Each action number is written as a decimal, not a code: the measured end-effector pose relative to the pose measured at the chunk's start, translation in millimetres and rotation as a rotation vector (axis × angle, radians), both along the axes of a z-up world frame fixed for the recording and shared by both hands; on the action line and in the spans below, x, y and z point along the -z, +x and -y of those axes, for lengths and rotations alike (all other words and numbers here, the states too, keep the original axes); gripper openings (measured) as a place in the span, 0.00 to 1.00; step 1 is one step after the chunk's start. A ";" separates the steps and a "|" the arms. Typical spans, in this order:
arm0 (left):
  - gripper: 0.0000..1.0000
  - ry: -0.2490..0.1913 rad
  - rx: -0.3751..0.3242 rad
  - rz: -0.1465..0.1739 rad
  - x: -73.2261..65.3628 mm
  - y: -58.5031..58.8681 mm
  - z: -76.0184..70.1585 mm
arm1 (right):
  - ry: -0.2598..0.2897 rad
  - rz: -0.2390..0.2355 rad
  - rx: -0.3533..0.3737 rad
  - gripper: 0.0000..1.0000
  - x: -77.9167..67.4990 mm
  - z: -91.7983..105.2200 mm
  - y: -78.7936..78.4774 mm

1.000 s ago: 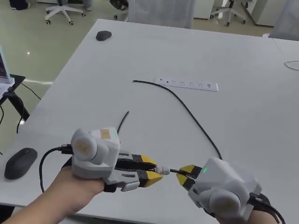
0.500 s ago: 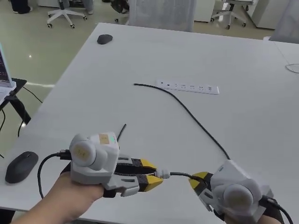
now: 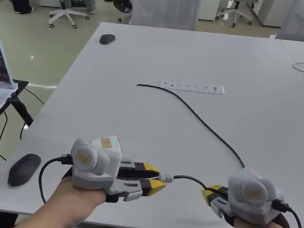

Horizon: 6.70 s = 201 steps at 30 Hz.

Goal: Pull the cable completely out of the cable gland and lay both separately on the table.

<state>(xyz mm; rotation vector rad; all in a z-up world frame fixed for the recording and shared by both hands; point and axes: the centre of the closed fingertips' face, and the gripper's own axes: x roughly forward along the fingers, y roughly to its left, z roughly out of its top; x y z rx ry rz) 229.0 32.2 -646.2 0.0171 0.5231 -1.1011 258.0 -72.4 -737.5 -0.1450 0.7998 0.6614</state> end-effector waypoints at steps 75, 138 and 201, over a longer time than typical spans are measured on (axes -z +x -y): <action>0.15 0.030 0.020 -0.003 3.7 -0.9 5.4 | -0.199 0.386 -0.565 0.00 -75.1 -86.1 -25.2; 0.15 0.045 -0.010 -0.007 -1.5 2.4 -8.4 | -0.159 0.243 -0.268 0.15 -46.3 -32.4 -7.5; 0.15 0.042 0.001 0.019 -2.6 9.8 1.5 | -0.069 0.231 -0.330 0.00 -59.2 -63.0 -2.6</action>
